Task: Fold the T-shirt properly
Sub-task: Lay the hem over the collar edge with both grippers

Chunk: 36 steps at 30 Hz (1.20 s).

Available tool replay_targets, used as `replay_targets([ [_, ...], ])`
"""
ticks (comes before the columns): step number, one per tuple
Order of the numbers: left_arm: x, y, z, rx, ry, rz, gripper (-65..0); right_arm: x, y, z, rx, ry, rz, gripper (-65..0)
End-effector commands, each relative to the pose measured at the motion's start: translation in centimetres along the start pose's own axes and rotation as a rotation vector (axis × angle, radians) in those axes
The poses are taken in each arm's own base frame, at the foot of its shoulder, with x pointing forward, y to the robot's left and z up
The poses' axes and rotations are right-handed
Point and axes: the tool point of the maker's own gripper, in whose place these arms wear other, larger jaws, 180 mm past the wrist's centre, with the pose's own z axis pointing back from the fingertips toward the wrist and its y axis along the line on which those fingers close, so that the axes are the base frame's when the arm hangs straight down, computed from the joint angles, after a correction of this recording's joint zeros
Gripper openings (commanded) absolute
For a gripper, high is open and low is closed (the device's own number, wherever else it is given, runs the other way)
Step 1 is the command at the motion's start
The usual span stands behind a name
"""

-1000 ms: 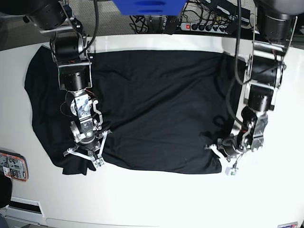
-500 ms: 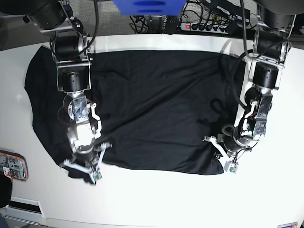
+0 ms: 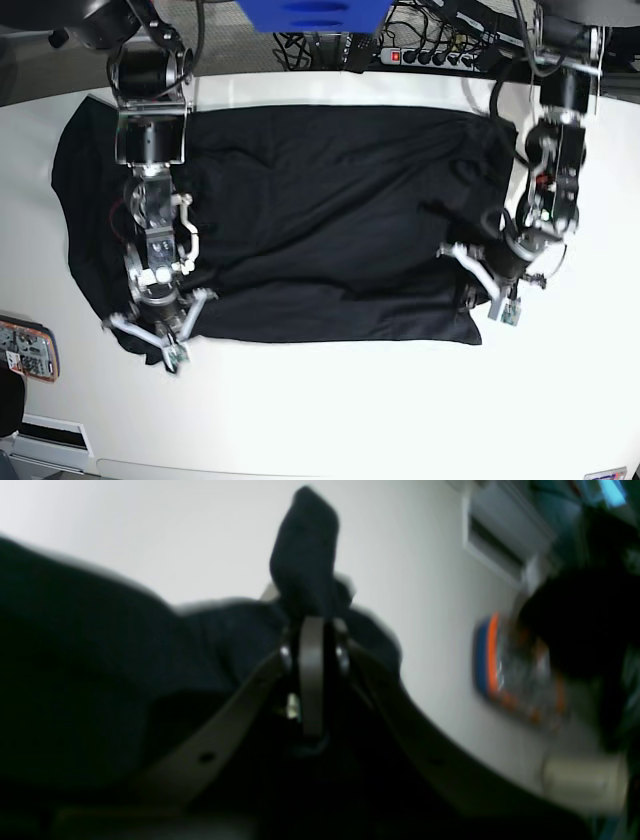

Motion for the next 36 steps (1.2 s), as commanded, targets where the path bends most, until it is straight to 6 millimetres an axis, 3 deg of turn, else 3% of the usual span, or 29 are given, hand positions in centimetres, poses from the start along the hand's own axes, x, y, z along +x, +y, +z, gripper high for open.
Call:
replay_targets([
  [1, 1.7, 0.4, 0.5, 0.008, -0.053, -0.013, -65.0, 3.0, -2.6, 0.3, -0.064, -0.084, -0.016, -65.0],
  [9, -0.6, 0.0, 1.7, 0.008, -0.018, -0.001, -65.0, 0.0, -4.6, 2.2, -0.122, -0.064, -0.062, -65.0],
  [17, 0.1, -0.4, 4.9, 0.030, -0.072, -0.005, -65.0, -2.9, -5.1, 4.4, -0.151, -0.042, -0.064, -65.0],
  [21, -0.8, -1.5, 5.8, 0.013, -0.057, -0.007, -65.0, -3.8, -6.4, 6.0, -0.191, -0.047, -0.075, -65.0],
  [28, -3.6, -2.2, 6.5, 0.002, 0.001, 0.015, -65.0, -5.9, -5.5, 8.4, -0.185, -0.032, -0.044, -65.0],
  [33, -4.7, -2.9, 6.7, -0.004, 0.018, 0.042, -65.0, -7.1, -6.9, 9.5, -0.224, -0.017, -0.051, -65.0],
  [36, -5.4, -3.4, 7.3, -0.002, 0.025, 0.060, -65.0, -8.7, -6.1, 10.2, -0.209, 0.014, -0.038, -65.0],
])
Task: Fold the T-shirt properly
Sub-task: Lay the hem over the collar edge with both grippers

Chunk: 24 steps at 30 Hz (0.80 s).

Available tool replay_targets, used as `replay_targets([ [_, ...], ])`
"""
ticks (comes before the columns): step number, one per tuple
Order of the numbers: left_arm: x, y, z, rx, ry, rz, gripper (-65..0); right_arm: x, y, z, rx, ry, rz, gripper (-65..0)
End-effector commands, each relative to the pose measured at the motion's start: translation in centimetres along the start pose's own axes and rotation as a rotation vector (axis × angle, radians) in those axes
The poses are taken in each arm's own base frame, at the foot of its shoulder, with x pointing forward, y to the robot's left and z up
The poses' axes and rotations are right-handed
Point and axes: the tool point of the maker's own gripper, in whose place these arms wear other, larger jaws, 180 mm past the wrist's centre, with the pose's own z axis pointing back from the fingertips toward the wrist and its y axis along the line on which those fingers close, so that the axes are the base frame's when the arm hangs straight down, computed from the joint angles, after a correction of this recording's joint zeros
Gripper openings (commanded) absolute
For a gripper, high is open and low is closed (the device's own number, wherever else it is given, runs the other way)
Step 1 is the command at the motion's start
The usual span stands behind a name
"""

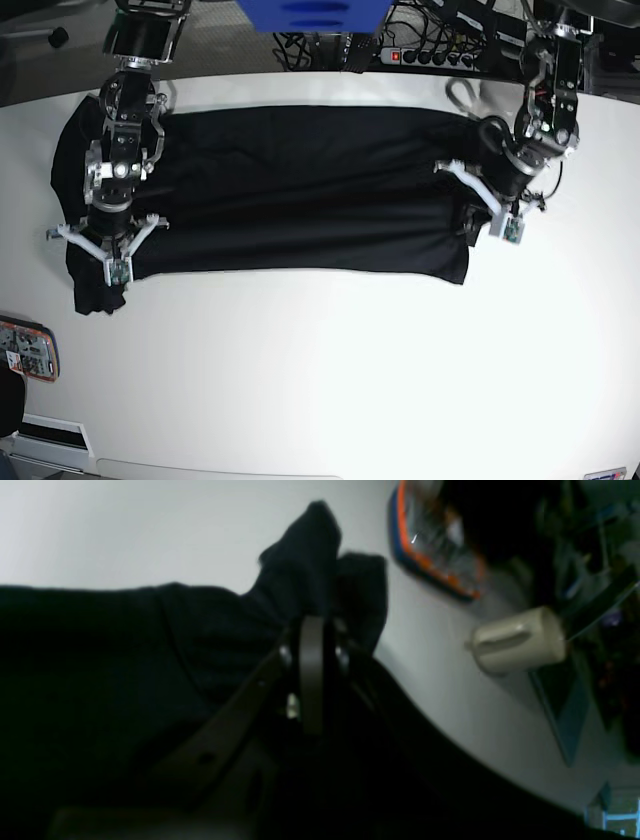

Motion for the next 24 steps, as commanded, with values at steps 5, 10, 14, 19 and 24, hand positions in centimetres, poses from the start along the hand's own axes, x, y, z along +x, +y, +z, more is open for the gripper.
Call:
replay_targets([
  [5, 0.7, -0.6, 0.7, 0.003, -0.038, 0.005, -65.0, -0.3, -1.3, 1.1, -0.041, -0.007, 0.019, -65.0],
  [10, -0.7, -1.1, 1.0, -0.001, -0.009, 0.028, -65.0, -0.9, -1.2, 2.0, -0.037, 0.000, 0.032, -65.0],
  [14, -2.5, -1.5, 1.7, -0.004, 0.032, 0.044, -65.0, -2.0, -1.0, 2.7, -0.052, 0.028, 0.080, -65.0],
  [19, -4.2, -1.9, 2.3, -0.005, 0.070, 0.060, -65.0, -2.9, -0.2, 3.0, -0.050, 0.058, 0.108, -65.0],
  [24, -4.8, -2.0, 2.4, -0.007, 0.084, 0.064, -65.0, -3.2, -0.1, 3.0, -0.044, 0.065, 0.112, -65.0],
])
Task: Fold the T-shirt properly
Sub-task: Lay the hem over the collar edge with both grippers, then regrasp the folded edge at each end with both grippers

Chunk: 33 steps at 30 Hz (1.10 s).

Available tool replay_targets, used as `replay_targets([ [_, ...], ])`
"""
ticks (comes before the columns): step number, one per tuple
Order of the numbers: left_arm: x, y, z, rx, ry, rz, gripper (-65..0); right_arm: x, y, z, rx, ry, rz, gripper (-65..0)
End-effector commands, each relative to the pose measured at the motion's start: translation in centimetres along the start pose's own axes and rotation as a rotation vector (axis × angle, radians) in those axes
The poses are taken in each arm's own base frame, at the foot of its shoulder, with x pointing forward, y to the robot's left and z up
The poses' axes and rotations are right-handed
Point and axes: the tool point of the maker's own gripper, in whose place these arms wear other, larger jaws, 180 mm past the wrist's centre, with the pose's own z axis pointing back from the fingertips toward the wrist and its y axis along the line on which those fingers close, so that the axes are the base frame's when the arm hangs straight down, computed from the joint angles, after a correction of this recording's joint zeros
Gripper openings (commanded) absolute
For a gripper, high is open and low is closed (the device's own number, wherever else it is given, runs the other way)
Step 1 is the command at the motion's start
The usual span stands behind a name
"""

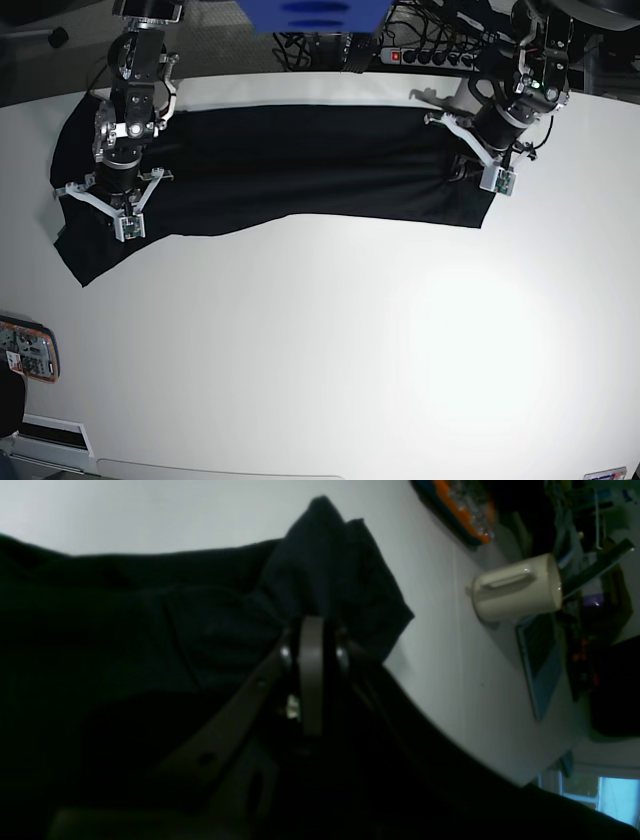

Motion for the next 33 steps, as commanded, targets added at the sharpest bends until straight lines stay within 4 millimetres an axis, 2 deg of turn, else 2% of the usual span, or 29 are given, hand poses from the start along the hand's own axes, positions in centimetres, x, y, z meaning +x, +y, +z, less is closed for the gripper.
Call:
replay_targets([
  [1, 0.9, 0.2, 0.2, 0.005, -0.032, -0.014, -65.0, 0.7, -1.2, 0.0, -0.042, -0.022, 0.008, -65.0],
  [3, 0.8, 0.3, 0.2, 0.010, -0.027, -0.013, -65.0, -0.1, -0.8, -0.1, -0.029, 0.013, 0.012, -65.0],
  [6, 0.6, 0.3, 0.4, 0.007, -0.018, -0.021, -65.0, 0.2, 0.3, 0.0, 0.015, 0.007, 0.036, -50.8],
  [8, 0.0, 0.5, 0.7, 0.003, 0.006, -0.043, -57.0, 0.1, 1.6, 0.1, 0.079, 0.009, 0.076, -45.0],
  [10, -0.6, -0.7, 0.8, -0.063, 0.040, -0.105, -49.5, 0.3, 2.3, 0.2, 0.123, 0.003, 0.103, -40.3],
  [13, -0.5, -2.1, 1.1, -0.140, 0.053, -0.182, -41.5, 1.3, 1.7, 0.5, 0.109, -0.024, 0.101, -36.1],
  [15, 0.6, -2.7, 1.4, -0.150, 0.024, -0.197, -38.3, 2.2, 1.1, 0.9, 0.092, -0.048, 0.097, -35.0],
  [19, 3.4, -3.6, 2.1, -0.156, -0.050, -0.230, -38.1, 3.1, 0.4, 1.3, 0.071, -0.072, 0.095, -35.1],
  [25, 5.1, -4.4, 2.3, -0.173, -0.097, -0.251, -38.1, 3.3, 0.0, 1.2, 0.061, -0.076, 0.097, -35.1],
  [27, 5.8, -4.5, 2.0, -0.173, -0.115, -0.251, -38.1, 3.8, -1.4, 0.3, 0.027, -0.077, 0.068, -35.1],
  [29, 6.1, -4.3, 0.8, -0.163, -0.128, -0.218, -38.1, 5.1, -2.6, -1.3, -0.001, -0.083, 0.032, -35.2],
  [30, 5.9, -4.1, -0.4, -0.163, -0.123, -0.193, -38.1, 5.4, -2.6, -2.2, 0.001, -0.079, 0.020, -35.2],
  [32, 4.5, -3.9, -2.8, -0.169, -0.079, -0.146, -38.1, 4.0, -1.2, -3.5, 0.042, -0.034, 0.020, -35.2],
  [33, 3.2, -4.0, -4.0, -0.180, -0.041, -0.121, -38.1, 3.1, -0.3, -3.9, 0.064, -0.010, 0.025, -35.2],
])
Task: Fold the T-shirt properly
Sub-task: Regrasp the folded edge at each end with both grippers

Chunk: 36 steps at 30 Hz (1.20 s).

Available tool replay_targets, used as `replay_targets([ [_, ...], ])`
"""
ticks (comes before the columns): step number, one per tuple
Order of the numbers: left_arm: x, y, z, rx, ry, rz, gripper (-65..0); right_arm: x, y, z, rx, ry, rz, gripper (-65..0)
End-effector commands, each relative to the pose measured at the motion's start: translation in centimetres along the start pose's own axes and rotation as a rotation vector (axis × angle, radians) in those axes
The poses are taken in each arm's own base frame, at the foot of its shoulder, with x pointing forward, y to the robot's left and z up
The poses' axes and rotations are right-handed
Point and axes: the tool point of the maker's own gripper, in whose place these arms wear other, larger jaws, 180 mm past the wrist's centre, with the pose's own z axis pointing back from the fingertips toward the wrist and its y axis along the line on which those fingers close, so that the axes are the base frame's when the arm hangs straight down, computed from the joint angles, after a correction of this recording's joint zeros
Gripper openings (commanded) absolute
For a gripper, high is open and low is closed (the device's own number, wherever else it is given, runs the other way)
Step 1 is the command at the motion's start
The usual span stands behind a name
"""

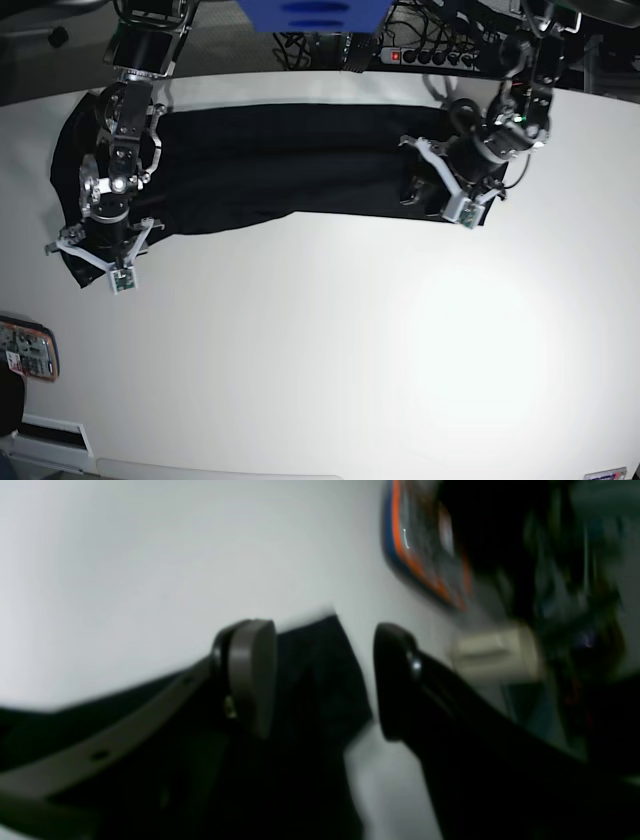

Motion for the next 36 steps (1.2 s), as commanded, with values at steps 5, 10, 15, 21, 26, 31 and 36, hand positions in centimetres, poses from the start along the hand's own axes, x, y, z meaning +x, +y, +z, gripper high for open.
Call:
replay_targets([
  [5, -1.2, -2.8, -1.2, -0.086, 0.020, 0.010, -38.1, -1.5, 0.6, 0.4, 0.011, 0.023, 0.010, -35.2],
  [10, -3.0, -2.0, -1.4, -0.069, 0.066, 0.031, -38.1, -1.9, 0.7, 0.6, 0.013, 0.028, 0.012, -35.2],
  [15, -6.9, -0.3, -1.8, -0.034, 0.161, 0.085, -38.1, -5.7, 4.7, -0.6, 0.129, 0.123, -0.022, -35.2],
  [21, -7.5, 6.3, -0.4, 0.128, 0.152, 0.169, -38.1, -7.1, 6.6, -1.0, 0.186, 0.160, -0.060, -35.2],
  [26, -7.2, 10.8, 1.9, 0.226, 0.153, 0.153, -38.1, -5.7, 8.9, -0.7, 0.240, 0.133, -0.016, -35.2],
  [31, -8.5, 12.8, 1.9, 0.258, 0.194, 0.181, -38.1, -2.0, 10.3, -1.2, 0.270, 0.061, 0.012, -35.2],
  [36, -7.7, 12.5, 1.3, 0.210, 0.182, 0.156, -38.1, -1.2, 11.5, -1.9, 0.297, 0.074, 0.024, -35.2],
])
